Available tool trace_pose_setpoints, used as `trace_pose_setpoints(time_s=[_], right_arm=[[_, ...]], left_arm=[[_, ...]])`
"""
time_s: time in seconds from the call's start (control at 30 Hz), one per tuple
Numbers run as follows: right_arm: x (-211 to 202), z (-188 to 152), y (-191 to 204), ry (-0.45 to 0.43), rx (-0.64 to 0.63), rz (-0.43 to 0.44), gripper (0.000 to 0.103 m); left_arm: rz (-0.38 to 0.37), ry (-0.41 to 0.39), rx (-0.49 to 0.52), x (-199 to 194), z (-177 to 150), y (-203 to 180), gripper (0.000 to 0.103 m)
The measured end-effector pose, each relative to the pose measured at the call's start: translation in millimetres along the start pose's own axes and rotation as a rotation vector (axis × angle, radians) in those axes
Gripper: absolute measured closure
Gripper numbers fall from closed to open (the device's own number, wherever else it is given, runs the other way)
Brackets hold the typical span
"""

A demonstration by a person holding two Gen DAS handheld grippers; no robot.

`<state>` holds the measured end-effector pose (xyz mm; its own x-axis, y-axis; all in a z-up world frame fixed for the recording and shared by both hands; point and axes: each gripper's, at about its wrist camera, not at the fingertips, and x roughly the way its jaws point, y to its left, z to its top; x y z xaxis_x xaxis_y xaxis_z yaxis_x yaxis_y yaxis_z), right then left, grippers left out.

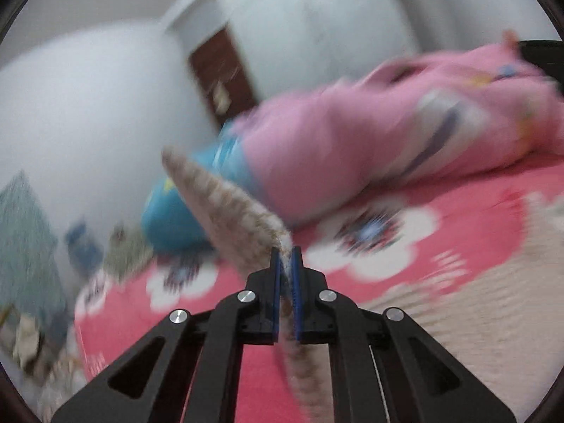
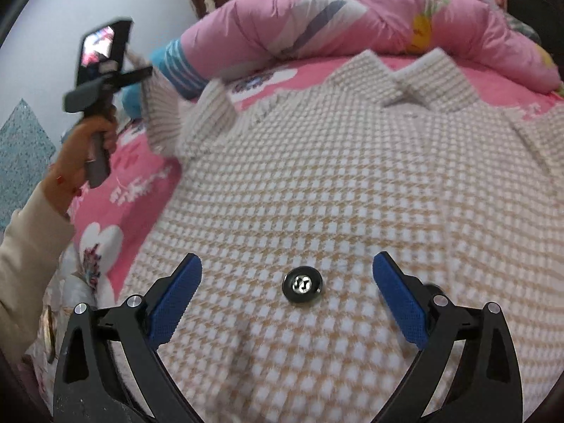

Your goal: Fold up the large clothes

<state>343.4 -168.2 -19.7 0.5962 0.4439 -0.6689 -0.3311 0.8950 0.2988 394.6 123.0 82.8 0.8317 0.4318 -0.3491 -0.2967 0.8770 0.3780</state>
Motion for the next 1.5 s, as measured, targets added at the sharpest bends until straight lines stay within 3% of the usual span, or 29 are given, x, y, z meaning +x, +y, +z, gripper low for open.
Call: trace_pose_setpoints(time_s=[0.1, 0.2, 0.23, 0.33, 0.47, 0.57, 0.63, 0.77, 0.87, 1.07, 1.5], right_arm=[[-24, -7, 0, -0.021, 0.021, -0.01, 0.009], [-46, -20, -1, -0.03, 0.031, -0.034, 0.009], [-53, -27, -2, -0.025, 0.036, -0.04, 0.009], [-60, -42, -9, 0.012, 0.059, -0.057, 0.008], [-56, -56, -25, 0.076, 0.108, -0.096, 0.008], [-50, -60, -37, 0.123, 0.139, -0.112, 0.008], [-43, -59, -41, 0.139, 0.139, -0.122, 0.008], [-26, -63, -44, 0.178, 0.128, -0.155, 0.008], [-17, -67, -38, 0.197, 0.066, -0.204, 0.008], [-14, -69, -34, 0.208, 0.056, -0.212, 0.008], [-20, -70, -43, 0.22, 0.062, -0.187, 0.008]], left_arm=[[-0.163, -0.062, 0.08, -62, 13, -43, 0.096], [-0.366, -0.011, 0.13, -97, 4, -83, 0.091], [-0.457, 0.035, 0.136, -106, -7, -98, 0.082], [-0.671, 0.18, 0.129, -113, -52, -136, 0.041], [-0.801, 0.268, 0.07, -121, -100, -150, 0.028], [-0.81, 0.232, 0.024, -133, -116, -143, 0.014], [-0.825, 0.249, -0.007, -129, -124, -140, 0.006], [-0.807, 0.341, -0.032, -113, -137, -146, 0.006], [-0.85, 0.415, -0.083, -97, -150, -143, 0.006], [-0.832, 0.422, -0.034, -101, -154, -146, 0.006], [-0.877, 0.433, -0.064, -97, -156, -144, 0.006]])
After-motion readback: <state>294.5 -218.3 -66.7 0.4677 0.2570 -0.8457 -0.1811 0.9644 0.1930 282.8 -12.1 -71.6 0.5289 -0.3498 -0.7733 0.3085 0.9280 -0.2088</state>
